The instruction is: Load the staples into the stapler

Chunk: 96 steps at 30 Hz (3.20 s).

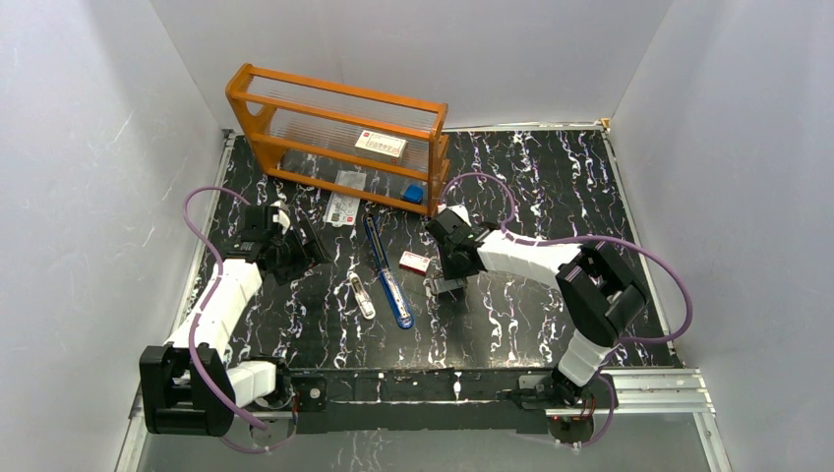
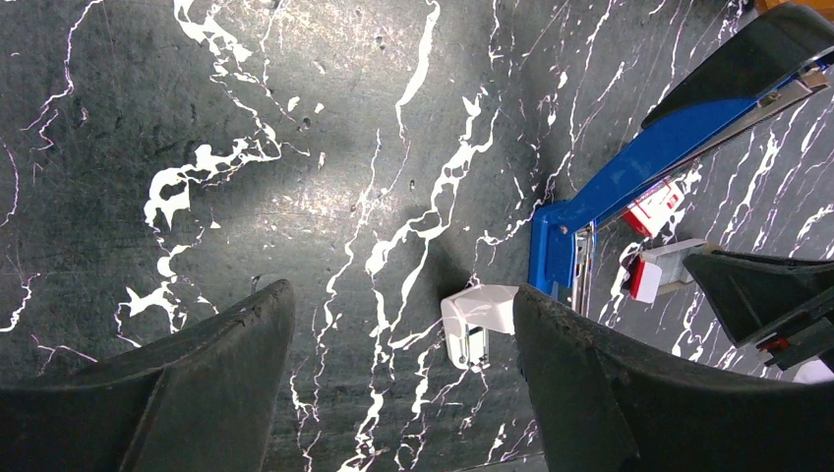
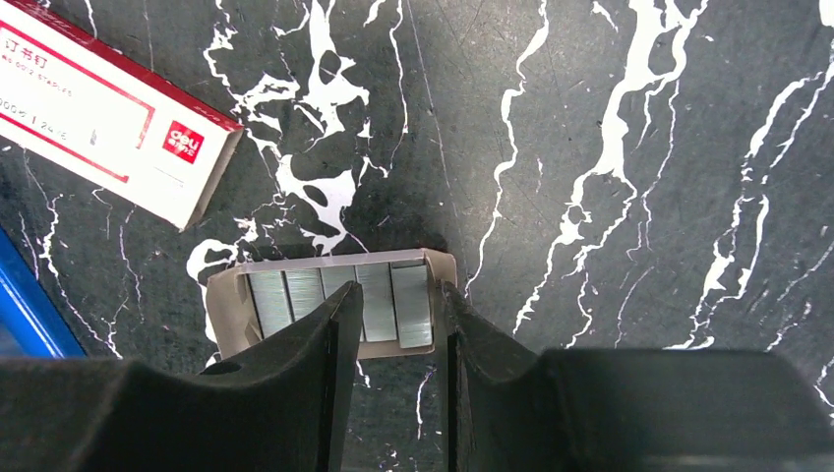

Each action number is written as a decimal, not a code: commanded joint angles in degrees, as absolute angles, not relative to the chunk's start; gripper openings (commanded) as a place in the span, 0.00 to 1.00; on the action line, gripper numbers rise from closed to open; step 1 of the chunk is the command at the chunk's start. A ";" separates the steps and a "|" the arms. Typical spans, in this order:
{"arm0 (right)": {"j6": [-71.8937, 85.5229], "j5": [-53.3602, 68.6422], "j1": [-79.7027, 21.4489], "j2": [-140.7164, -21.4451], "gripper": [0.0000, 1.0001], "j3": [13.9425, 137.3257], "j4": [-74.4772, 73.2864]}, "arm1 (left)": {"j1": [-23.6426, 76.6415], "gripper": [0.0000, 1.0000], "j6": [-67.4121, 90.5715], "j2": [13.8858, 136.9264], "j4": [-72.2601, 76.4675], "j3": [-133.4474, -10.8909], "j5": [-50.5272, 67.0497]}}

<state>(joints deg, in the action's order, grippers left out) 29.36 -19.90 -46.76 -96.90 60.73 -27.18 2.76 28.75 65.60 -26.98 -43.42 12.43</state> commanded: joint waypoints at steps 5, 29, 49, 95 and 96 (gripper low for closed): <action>28.63 -17.55 -45.03 -97.09 0.41 59.23 -23.93 | 2.46 0.78 27.86 66.14 -26.99 -42.67 11.60; 28.74 -17.36 -44.61 -93.50 0.25 59.59 -23.91 | 2.51 0.77 27.86 66.53 -27.06 -42.71 11.30; 29.87 -13.31 -44.63 -91.40 0.26 58.49 -25.84 | 2.47 0.78 27.96 66.12 -26.94 -42.45 11.58; 22.19 -4.03 -46.41 -94.48 0.39 64.87 -31.28 | 2.46 0.77 27.93 66.13 -26.80 -42.46 11.60; 22.29 -4.69 -46.41 -94.88 0.40 64.85 -31.66 | 2.46 0.77 27.95 66.10 -26.80 -42.50 11.55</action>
<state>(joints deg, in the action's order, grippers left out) 21.21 -1.06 -46.44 -93.69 62.92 -32.42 2.76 28.51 66.35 -26.83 -42.70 11.79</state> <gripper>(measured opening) 0.389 0.777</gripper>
